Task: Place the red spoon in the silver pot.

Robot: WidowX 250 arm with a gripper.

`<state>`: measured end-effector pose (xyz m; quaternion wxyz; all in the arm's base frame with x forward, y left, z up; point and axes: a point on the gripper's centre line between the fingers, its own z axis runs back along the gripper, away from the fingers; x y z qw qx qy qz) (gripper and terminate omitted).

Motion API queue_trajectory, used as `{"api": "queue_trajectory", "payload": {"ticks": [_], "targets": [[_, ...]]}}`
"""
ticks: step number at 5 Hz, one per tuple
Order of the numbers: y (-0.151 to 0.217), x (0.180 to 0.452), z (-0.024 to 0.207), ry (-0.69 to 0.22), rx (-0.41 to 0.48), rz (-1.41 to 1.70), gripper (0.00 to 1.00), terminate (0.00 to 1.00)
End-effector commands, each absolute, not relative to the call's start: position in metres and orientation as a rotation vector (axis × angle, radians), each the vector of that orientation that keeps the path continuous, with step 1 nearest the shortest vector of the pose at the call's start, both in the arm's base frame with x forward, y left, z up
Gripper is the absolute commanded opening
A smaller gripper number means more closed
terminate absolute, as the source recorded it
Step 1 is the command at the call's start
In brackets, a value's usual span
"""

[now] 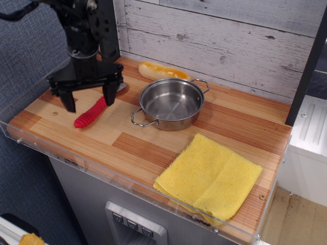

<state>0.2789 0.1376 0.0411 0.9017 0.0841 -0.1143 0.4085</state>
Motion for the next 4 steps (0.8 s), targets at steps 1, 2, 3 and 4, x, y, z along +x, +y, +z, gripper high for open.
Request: {"api": "queue_trajectory", "payload": {"ticks": [1, 2, 3, 4], "targets": [[0.169, 0.243, 0.047, -0.247, 0.187, 1.009, 1.0, 0.0], [0.175, 0.23, 0.054, -0.275, 0.194, 1.071, 1.0, 0.0], [0.168, 0.238, 0.051, -0.269, 0.194, 1.026, 1.0, 0.0], [0.16, 0.246, 0.044, -0.256, 0.195, 0.992, 1.0, 0.0]]}}
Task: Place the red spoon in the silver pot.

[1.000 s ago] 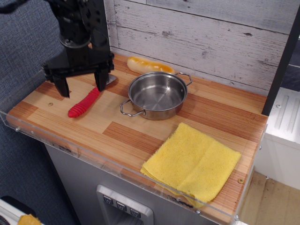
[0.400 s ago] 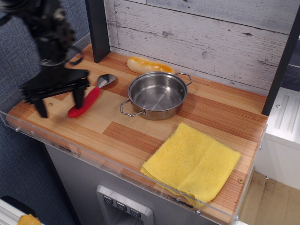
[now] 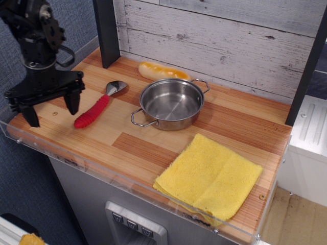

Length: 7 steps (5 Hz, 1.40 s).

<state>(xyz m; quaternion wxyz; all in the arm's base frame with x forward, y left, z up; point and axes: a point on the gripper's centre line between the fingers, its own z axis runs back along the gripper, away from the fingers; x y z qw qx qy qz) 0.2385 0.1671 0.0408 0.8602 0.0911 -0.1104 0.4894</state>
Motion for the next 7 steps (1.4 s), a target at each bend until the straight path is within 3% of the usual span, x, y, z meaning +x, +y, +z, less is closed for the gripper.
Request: {"api": "queue_trajectory", "payload": {"ticks": [1, 2, 3, 5, 6, 7], "targets": [[0.156, 0.268, 0.04, -0.26, 0.163, 0.933, 1.0, 0.0], [0.154, 0.293, 0.031, -0.228, 0.128, 0.857, 1.0, 0.0], [0.153, 0.305, 0.03, -0.227, 0.247, 0.806, 1.0, 0.0], [0.131, 0.316, 0.037, -0.279, 0.309, 0.616, 1.0, 0.0], [0.122, 0.308, 0.037, -0.299, 0.268, 0.517, 1.0, 0.0], [0.13, 0.293, 0.032, -0.329, 0.095, 0.595, 1.0, 0.0]]}}
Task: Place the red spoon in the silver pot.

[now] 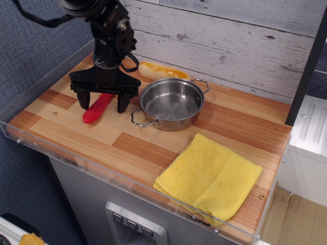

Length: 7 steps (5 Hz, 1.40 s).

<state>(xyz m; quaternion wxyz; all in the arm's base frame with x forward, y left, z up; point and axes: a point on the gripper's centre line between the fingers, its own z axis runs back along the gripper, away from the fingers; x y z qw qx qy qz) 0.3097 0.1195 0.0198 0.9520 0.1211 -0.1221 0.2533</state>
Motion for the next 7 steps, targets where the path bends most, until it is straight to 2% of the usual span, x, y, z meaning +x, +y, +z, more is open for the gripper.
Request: {"api": "queue_trajectory", "payload": {"ticks": [1, 2, 4, 5, 7], "targets": [[0.149, 0.273, 0.023, -0.319, 0.033, 0.729, 1.0, 0.0], [0.163, 0.256, 0.023, -0.33, 0.011, 0.826, 1.0, 0.0], [0.159, 0.263, 0.026, -0.311, 0.092, 0.791, 1.0, 0.0], [0.153, 0.266, 0.028, -0.331, 0.125, 0.778, 0.0, 0.0], [0.144, 0.271, 0.029, -0.337, 0.145, 0.766, 0.0, 0.0]]}}
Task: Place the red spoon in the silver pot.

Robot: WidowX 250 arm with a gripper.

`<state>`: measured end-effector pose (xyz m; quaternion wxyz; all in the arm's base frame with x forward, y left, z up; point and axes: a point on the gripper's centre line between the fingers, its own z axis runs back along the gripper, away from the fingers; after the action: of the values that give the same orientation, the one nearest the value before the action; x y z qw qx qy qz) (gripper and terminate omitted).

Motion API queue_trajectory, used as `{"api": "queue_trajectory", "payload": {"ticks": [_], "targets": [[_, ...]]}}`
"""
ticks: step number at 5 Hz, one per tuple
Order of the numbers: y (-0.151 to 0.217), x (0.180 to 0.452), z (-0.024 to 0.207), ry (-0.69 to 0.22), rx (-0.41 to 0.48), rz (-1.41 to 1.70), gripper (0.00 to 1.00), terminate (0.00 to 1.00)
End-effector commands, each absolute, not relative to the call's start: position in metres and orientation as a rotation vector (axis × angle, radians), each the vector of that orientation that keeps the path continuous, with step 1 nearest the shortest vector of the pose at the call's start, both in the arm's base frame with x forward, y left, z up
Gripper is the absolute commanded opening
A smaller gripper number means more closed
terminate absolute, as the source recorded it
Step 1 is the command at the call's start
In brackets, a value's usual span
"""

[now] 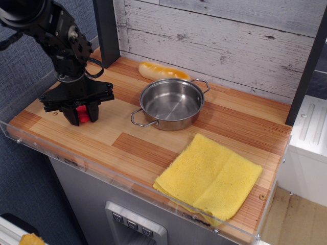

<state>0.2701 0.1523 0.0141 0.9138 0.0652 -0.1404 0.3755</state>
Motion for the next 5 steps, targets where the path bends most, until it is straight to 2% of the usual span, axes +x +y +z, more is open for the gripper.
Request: {"api": "queue_trajectory", "payload": {"ticks": [1, 2, 3, 4, 5], "targets": [[0.139, 0.281, 0.039, -0.367, 0.138, 0.759, 0.0, 0.0], [0.116, 0.313, 0.089, -0.589, 0.14, 0.691, 0.0, 0.0], [0.09, 0.33, 0.142, -0.751, 0.128, 0.642, 0.0, 0.0], [0.08, 0.333, 0.187, -0.745, 0.126, 0.592, 0.0, 0.0], [0.074, 0.34, 0.151, -0.645, 0.115, 0.537, 0.0, 0.0]]}}
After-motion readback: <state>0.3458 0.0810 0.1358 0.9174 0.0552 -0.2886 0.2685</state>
